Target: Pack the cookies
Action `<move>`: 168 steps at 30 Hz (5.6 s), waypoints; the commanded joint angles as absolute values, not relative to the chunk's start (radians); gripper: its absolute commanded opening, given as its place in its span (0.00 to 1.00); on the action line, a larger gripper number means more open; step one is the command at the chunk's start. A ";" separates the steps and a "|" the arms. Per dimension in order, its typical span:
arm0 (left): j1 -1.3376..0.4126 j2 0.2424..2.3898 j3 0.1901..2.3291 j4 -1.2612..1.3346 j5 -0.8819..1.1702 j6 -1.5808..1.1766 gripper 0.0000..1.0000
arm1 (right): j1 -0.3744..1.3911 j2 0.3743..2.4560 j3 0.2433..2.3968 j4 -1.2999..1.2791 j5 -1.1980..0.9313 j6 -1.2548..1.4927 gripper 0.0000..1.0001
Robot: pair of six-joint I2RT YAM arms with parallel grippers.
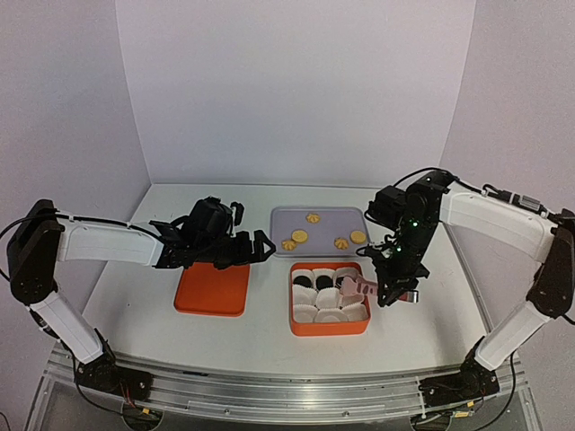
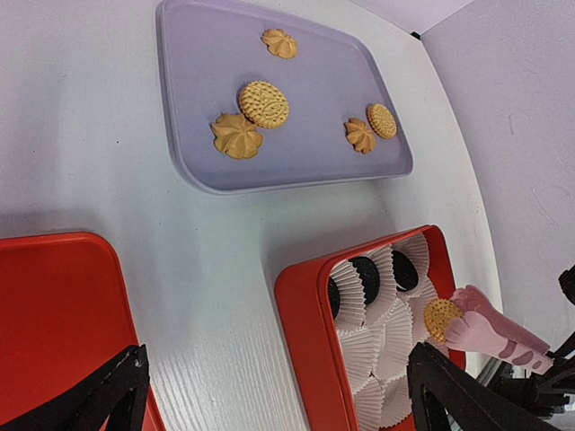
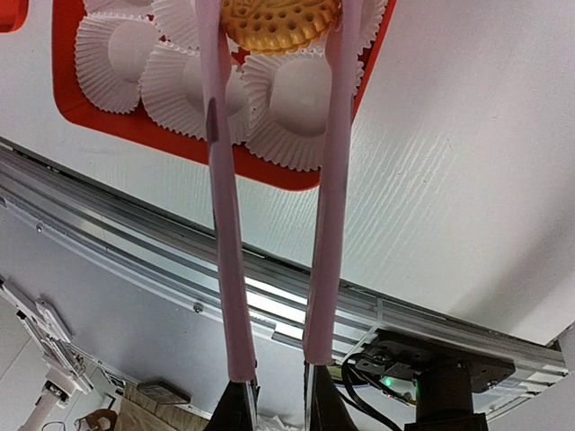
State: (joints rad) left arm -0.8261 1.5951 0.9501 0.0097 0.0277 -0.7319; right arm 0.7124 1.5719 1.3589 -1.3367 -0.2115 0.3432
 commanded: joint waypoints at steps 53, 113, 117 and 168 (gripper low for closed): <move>-0.827 1.536 0.931 0.039 0.009 -0.726 1.00 | 0.717 1.646 1.414 -2.009 -0.121 0.362 0.20; -0.827 1.403 0.886 -0.045 -0.101 -0.735 1.00 | 0.715 2.197 2.155 -1.667 0.038 0.266 0.25; -0.827 1.392 0.882 -0.064 -0.120 -0.740 1.00 | 0.715 2.294 2.251 -1.664 0.044 0.267 0.25; -0.827 1.290 0.806 -0.075 -0.173 -0.763 1.00 | 0.684 2.540 2.481 -1.596 0.051 0.261 0.35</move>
